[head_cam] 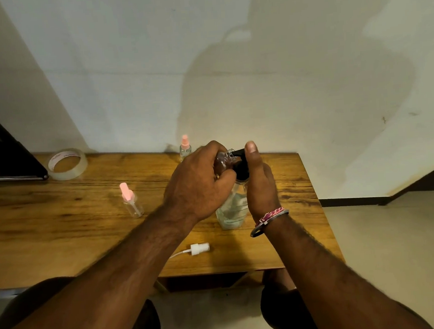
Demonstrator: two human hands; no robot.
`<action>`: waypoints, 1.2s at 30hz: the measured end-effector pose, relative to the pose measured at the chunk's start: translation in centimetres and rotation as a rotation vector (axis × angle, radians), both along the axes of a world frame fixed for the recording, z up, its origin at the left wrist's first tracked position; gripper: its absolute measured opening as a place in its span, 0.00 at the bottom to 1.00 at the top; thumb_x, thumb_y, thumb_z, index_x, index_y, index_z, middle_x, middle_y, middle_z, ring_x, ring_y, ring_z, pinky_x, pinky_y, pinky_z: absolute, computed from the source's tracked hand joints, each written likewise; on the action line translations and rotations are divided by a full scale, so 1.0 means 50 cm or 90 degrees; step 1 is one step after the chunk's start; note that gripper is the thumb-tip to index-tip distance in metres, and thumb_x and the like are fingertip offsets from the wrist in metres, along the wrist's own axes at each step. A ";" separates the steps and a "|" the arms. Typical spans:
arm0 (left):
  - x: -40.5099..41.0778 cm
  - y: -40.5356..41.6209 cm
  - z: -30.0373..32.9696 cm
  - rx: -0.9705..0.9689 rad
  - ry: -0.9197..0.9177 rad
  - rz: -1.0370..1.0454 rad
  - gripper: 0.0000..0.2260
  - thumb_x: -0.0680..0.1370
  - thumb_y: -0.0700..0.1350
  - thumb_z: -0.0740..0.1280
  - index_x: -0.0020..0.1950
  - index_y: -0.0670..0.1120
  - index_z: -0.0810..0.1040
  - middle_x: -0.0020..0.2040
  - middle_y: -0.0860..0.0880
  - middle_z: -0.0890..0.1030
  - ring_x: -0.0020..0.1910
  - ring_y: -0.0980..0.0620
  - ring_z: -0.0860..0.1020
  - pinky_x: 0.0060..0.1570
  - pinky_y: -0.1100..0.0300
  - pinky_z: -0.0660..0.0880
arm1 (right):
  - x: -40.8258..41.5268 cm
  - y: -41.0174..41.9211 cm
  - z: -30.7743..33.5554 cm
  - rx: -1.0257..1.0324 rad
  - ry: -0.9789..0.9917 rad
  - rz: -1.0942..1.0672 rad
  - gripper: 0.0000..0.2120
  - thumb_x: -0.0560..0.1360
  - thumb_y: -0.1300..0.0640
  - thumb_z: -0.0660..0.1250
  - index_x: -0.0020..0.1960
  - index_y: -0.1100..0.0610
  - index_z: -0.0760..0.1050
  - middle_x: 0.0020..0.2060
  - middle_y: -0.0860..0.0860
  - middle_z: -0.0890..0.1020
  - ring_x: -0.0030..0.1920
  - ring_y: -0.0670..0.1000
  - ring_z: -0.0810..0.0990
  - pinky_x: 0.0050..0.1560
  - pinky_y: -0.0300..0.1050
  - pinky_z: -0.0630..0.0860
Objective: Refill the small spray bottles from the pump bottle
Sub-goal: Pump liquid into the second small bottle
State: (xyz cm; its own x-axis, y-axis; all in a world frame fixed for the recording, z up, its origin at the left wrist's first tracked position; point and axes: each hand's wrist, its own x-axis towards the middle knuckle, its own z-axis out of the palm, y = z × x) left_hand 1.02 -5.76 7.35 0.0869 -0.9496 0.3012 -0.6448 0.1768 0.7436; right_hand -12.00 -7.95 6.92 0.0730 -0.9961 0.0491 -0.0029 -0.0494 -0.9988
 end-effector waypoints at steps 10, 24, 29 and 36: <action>0.003 -0.001 -0.004 0.007 0.005 -0.006 0.09 0.75 0.49 0.68 0.55 0.50 0.77 0.43 0.54 0.80 0.41 0.54 0.78 0.37 0.56 0.74 | 0.007 0.001 0.006 0.016 -0.004 0.000 0.25 0.79 0.38 0.56 0.44 0.54 0.84 0.39 0.49 0.88 0.42 0.43 0.85 0.42 0.32 0.77; 0.001 -0.005 -0.014 0.027 -0.015 -0.012 0.15 0.73 0.53 0.66 0.58 0.51 0.78 0.46 0.54 0.81 0.44 0.55 0.79 0.40 0.56 0.77 | -0.002 0.001 0.000 0.027 -0.012 -0.050 0.19 0.85 0.55 0.59 0.37 0.49 0.79 0.28 0.35 0.82 0.33 0.32 0.80 0.36 0.26 0.73; -0.001 -0.002 -0.013 0.026 -0.012 -0.013 0.13 0.74 0.53 0.66 0.57 0.51 0.77 0.45 0.54 0.80 0.43 0.55 0.78 0.38 0.56 0.75 | -0.002 -0.003 -0.002 0.007 -0.002 -0.046 0.21 0.86 0.53 0.58 0.38 0.51 0.81 0.31 0.40 0.85 0.36 0.35 0.82 0.38 0.27 0.74; -0.002 -0.002 -0.002 0.001 0.011 -0.014 0.12 0.74 0.51 0.65 0.55 0.50 0.77 0.44 0.54 0.80 0.41 0.55 0.78 0.37 0.60 0.70 | 0.001 0.000 -0.005 -0.009 0.010 -0.005 0.28 0.79 0.34 0.55 0.48 0.53 0.85 0.43 0.50 0.88 0.49 0.47 0.86 0.48 0.33 0.78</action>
